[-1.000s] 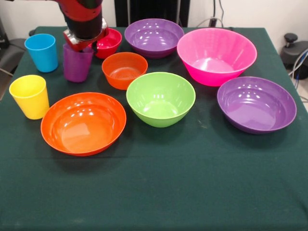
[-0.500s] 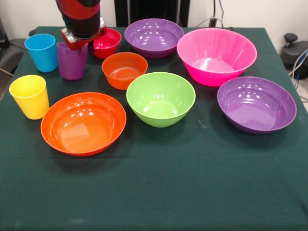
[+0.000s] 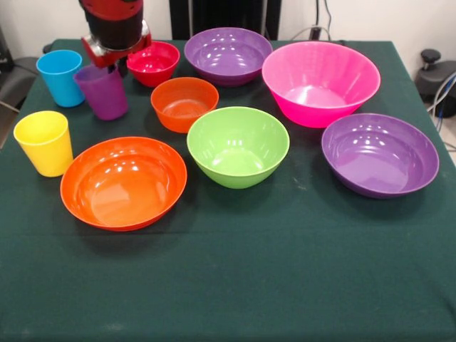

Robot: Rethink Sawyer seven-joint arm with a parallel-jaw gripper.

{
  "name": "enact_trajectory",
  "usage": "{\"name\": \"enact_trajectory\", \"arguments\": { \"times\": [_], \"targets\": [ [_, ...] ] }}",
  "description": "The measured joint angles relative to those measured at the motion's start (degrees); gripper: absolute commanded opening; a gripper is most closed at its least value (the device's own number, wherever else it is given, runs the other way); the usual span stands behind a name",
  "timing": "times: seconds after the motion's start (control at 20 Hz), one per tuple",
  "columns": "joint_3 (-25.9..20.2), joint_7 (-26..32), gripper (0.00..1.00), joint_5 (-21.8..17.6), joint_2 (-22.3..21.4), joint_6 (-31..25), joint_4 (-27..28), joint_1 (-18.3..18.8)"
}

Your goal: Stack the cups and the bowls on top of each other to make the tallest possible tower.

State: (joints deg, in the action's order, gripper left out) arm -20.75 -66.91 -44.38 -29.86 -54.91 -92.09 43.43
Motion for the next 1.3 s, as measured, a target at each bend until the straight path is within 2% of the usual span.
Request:
{"name": "enact_trajectory", "arguments": {
  "times": [0.2, 0.45, 0.8, 1.0, 1.15, 1.3],
  "targets": [
    [1.49, 0.00, 0.00, 1.49, -2.23, -0.59, -1.11, -1.42],
    [4.55, -0.05, 0.00, 3.95, -5.45, -3.38, -3.05, -5.04],
    [7.92, -0.88, 0.00, 6.39, -7.82, -3.82, -5.88, -9.17],
    [10.58, -4.23, 0.00, 7.40, -8.25, -2.10, -8.22, -12.38],
    [13.13, -10.52, 0.00, 7.78, -8.45, 2.39, -10.67, -16.15],
    [14.27, -15.11, 0.00, 8.15, -8.61, 5.07, -12.05, -18.43]
  ]
}}
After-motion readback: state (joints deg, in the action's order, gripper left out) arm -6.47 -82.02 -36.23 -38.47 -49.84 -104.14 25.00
